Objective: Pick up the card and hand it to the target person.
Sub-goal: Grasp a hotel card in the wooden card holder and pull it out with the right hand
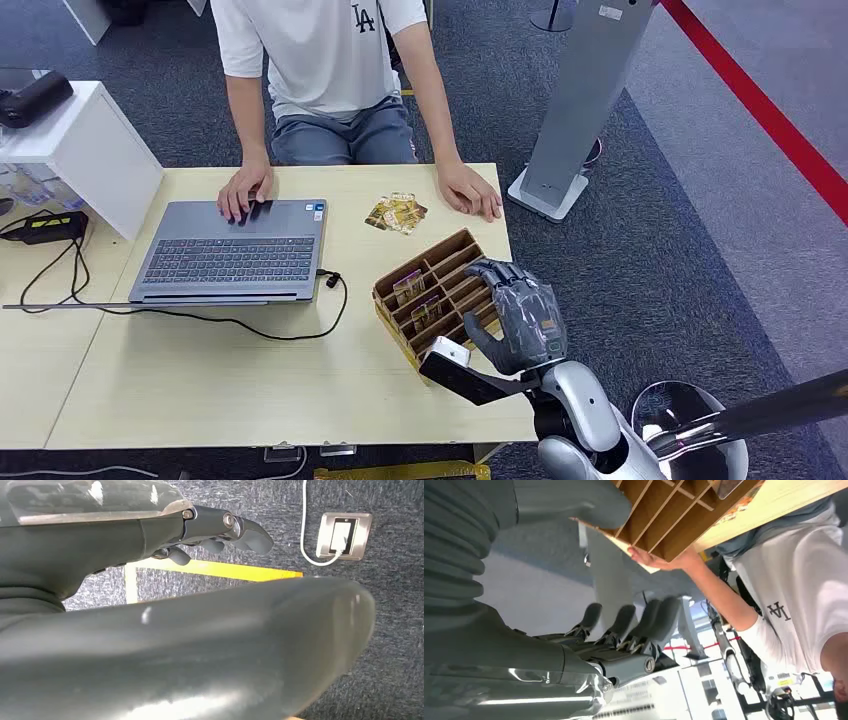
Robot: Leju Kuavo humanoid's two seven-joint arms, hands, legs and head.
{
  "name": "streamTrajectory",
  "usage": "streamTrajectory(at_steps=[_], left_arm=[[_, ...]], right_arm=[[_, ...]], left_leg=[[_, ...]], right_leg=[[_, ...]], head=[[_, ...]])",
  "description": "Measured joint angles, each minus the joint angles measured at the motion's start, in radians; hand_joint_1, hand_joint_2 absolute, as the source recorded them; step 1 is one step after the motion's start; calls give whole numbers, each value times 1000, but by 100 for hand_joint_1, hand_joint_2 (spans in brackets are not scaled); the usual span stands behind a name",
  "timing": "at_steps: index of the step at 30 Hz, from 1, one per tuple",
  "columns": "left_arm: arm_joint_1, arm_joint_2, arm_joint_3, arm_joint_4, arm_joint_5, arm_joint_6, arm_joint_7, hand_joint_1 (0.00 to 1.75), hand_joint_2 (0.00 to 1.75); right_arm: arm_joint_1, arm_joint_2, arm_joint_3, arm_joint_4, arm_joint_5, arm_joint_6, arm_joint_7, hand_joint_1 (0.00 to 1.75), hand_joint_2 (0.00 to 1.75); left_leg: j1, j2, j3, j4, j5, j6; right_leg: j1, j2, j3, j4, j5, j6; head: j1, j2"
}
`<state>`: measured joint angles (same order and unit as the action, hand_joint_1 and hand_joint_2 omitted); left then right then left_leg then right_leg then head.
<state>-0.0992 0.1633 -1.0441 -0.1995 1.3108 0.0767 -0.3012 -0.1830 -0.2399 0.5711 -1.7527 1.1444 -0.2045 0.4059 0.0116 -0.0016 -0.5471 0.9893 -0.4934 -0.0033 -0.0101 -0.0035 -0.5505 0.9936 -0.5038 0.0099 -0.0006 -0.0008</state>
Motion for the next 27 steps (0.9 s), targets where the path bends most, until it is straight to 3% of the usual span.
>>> streamTrajectory(at_steps=[4,8,14,27], left_arm=[[0,0,0,0,-2,0,-4,0,0],[0,0,0,0,-3,0,-5,0,0],[-1,0,0,0,-6,0,-5,0,0],[-1,0,0,0,-6,6,-5,0,0]], right_arm=[[-18,4,27,8,34,15,8,40,175],[-31,10,53,19,47,26,12,45,175],[-54,28,97,55,50,52,5,67,175],[-114,59,152,184,36,52,-18,62,175]], left_leg=[[0,0,0,0,0,0],[0,0,0,0,0,0],[0,0,0,0,0,0],[0,0,0,0,0,0]], right_leg=[[0,0,0,0,0,0],[0,0,0,0,0,0],[0,0,0,0,0,0],[0,0,0,0,0,0]], head=[[0,0],[0,0],[0,0],[0,0]])
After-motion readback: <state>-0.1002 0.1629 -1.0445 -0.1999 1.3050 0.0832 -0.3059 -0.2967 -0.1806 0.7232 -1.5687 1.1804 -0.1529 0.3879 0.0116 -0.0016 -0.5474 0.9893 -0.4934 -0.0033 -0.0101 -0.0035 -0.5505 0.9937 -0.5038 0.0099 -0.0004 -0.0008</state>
